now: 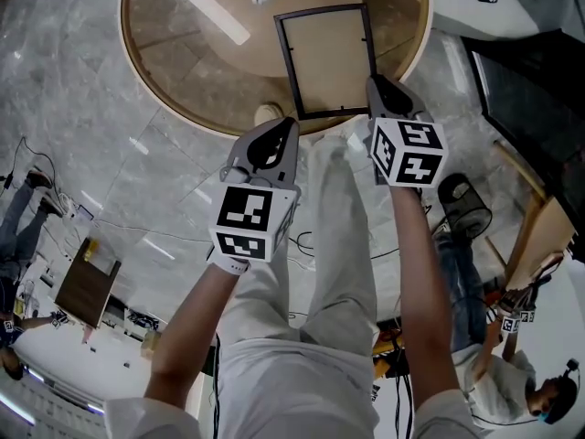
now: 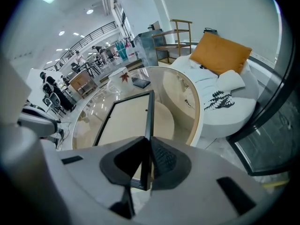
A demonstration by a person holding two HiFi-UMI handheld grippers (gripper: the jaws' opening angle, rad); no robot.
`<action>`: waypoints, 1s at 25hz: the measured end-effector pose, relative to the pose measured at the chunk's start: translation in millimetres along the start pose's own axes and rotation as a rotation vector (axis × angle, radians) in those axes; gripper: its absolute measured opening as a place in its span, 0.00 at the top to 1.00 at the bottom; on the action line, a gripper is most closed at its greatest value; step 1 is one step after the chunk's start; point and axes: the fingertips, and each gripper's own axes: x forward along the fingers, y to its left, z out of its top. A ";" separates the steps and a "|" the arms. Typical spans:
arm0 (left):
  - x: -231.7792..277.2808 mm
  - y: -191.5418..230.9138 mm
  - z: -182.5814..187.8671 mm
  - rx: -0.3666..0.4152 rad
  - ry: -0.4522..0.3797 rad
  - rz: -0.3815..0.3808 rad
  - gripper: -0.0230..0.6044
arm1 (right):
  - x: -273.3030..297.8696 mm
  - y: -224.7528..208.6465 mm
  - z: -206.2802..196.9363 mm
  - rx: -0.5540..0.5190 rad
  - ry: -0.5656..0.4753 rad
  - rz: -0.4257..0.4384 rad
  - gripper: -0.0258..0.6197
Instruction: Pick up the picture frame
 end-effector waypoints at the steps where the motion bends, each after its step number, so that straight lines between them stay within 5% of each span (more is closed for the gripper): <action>1: -2.6 -1.7 1.4 0.005 -0.003 0.000 0.96 | -4.9 1.3 0.9 0.000 -0.007 0.000 0.91; 11: -53.3 -21.3 31.7 0.051 -0.050 -0.007 0.96 | -82.6 19.7 41.5 -0.025 -0.126 -0.032 0.91; 25: -197.3 -73.6 103.0 0.062 -0.172 -0.036 0.96 | -263.1 73.4 122.6 -0.054 -0.312 -0.094 0.91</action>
